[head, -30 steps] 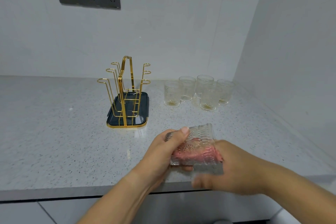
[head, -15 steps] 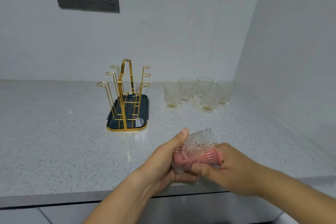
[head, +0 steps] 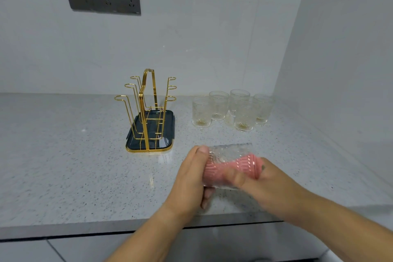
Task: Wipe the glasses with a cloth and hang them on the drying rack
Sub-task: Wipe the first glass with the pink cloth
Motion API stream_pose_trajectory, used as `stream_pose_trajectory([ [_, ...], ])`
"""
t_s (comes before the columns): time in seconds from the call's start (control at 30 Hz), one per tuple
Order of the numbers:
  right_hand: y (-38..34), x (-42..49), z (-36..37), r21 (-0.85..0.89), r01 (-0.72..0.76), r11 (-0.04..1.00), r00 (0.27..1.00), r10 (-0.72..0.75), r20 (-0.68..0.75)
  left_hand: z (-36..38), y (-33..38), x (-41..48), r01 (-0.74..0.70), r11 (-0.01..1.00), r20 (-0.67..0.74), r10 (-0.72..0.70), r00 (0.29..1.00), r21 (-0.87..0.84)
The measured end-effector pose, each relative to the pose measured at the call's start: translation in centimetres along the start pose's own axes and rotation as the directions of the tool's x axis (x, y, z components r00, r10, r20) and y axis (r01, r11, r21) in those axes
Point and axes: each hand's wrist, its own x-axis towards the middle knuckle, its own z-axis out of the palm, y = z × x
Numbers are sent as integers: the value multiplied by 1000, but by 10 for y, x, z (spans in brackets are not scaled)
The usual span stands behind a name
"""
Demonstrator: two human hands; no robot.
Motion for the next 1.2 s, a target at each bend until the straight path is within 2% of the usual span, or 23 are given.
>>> stream_pose_trajectory([
  [0.07, -1, 0, 1, -240, 85, 967, 996, -77, 46, 2, 3, 3, 263, 960, 33, -261, 965, -92],
  [0.1, 1, 0, 0, -386, 135, 913, 990, -109, 89, 1, 4, 4, 350, 927, 67, -344, 937, -132],
  [0.17, 8, 1, -4, -571, 188, 799, 982, -133, 137, -3, 5, 4, 456, 874, 180, -428, 886, -169],
  [0.23, 12, 1, -6, -533, 129, 836, 992, -105, 75, -8, 4, 3, 483, 869, 296, -436, 850, -105],
  [0.3, 11, 1, -10, -320, 26, 947, 1000, -26, 3, -13, -1, 2, 408, 913, 332, -391, 858, 20],
  [0.4, 12, 2, -14, -84, -93, 992, 996, 91, -25, -12, -5, -4, 223, 970, 247, -240, 939, 95],
  [0.5, 11, 1, -9, -25, -143, 989, 989, 142, -29, -7, -5, -6, 131, 987, 154, -145, 977, 95],
  [0.53, 12, -1, -8, -39, -127, 991, 992, 126, -18, -6, -4, -5, 160, 985, 135, -167, 977, 59],
  [0.6, 9, -6, -5, -161, -87, 983, 995, 93, 27, -6, 1, -3, 322, 945, 187, -307, 933, -55],
  [0.7, 13, -12, -7, -495, 23, 869, 991, 43, 123, -9, 7, -3, 596, 796, 374, -524, 765, -103],
  [0.77, 16, -13, -10, -587, 60, 807, 986, 44, 162, -13, 4, -3, 629, 777, 419, -557, 717, -44],
  [0.83, 14, -14, -11, -499, 10, 866, 989, 66, 135, -14, -2, -3, 586, 811, 459, -518, 721, -6],
  [0.9, 9, -11, -14, -343, -23, 939, 996, 52, 76, -12, -6, -4, 494, 868, 478, -415, 774, -46],
  [1.0, 2, -5, -20, -80, -16, 997, 999, 13, -45, -5, -9, -3, 324, 936, 327, -266, 907, -137],
  [1.07, -1, -3, -19, 39, -14, 999, 999, 16, -44, -3, -3, 0, 171, 980, 220, -145, 965, -105],
  [1.13, -3, -2, -14, 48, -36, 998, 999, 37, -10, -3, 3, 3, 26, 1000, 168, -26, 985, 1],
  [1.2, -3, -4, -12, -43, -36, 998, 999, 37, 15, -2, 8, 3, -18, 999, 139, 11, 990, 47],
])
